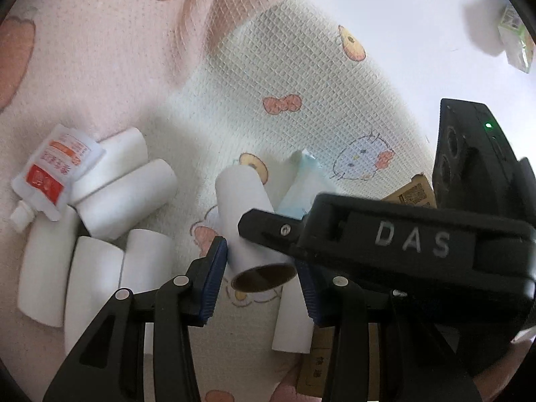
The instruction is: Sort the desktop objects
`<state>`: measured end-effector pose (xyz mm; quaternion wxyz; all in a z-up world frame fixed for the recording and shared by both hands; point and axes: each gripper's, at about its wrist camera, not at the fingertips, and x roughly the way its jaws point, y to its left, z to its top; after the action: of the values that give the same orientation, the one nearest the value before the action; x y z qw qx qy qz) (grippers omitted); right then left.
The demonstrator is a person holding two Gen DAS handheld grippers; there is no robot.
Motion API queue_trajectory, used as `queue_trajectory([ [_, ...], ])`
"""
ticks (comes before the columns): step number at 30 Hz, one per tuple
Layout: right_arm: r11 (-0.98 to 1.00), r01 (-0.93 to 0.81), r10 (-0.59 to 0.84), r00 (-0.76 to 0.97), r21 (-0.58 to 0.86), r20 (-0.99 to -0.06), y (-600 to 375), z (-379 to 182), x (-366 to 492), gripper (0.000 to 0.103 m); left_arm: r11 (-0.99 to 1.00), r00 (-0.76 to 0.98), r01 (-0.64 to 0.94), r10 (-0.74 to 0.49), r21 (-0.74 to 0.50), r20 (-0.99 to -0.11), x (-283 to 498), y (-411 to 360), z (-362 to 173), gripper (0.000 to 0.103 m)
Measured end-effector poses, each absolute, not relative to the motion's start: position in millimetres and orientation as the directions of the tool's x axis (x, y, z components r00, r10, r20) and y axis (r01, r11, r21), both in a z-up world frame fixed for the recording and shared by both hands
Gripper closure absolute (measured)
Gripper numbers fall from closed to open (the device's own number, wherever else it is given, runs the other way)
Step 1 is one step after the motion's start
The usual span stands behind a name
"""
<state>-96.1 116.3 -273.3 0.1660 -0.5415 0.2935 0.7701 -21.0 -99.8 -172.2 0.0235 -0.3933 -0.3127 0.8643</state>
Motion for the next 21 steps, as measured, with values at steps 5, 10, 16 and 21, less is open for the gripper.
queue_trajectory([
  [5,-0.729,-0.565,-0.186,-0.379,0.386,-0.906,108,-288,-91,0.064,-0.833,-0.69,0.218,0.236,-0.508,-0.684,-2,-106,-170,0.058],
  [10,-0.747,-0.506,-0.263,-0.37,0.431,-0.891,95,-306,-105,0.064,-0.833,-0.688,0.245,0.211,-0.497,-0.694,18,-117,-177,0.058],
  [16,-0.781,-0.465,-0.293,-0.317,0.417,-0.902,84,-322,-112,0.064,-0.799,-0.63,0.305,0.239,-0.519,-0.739,19,-133,-200,0.058],
  [21,-0.769,-0.457,-0.321,-0.329,0.448,-0.888,85,-332,-115,0.064,-0.795,-0.619,0.307,0.251,-0.523,-0.744,19,-138,-207,0.058],
])
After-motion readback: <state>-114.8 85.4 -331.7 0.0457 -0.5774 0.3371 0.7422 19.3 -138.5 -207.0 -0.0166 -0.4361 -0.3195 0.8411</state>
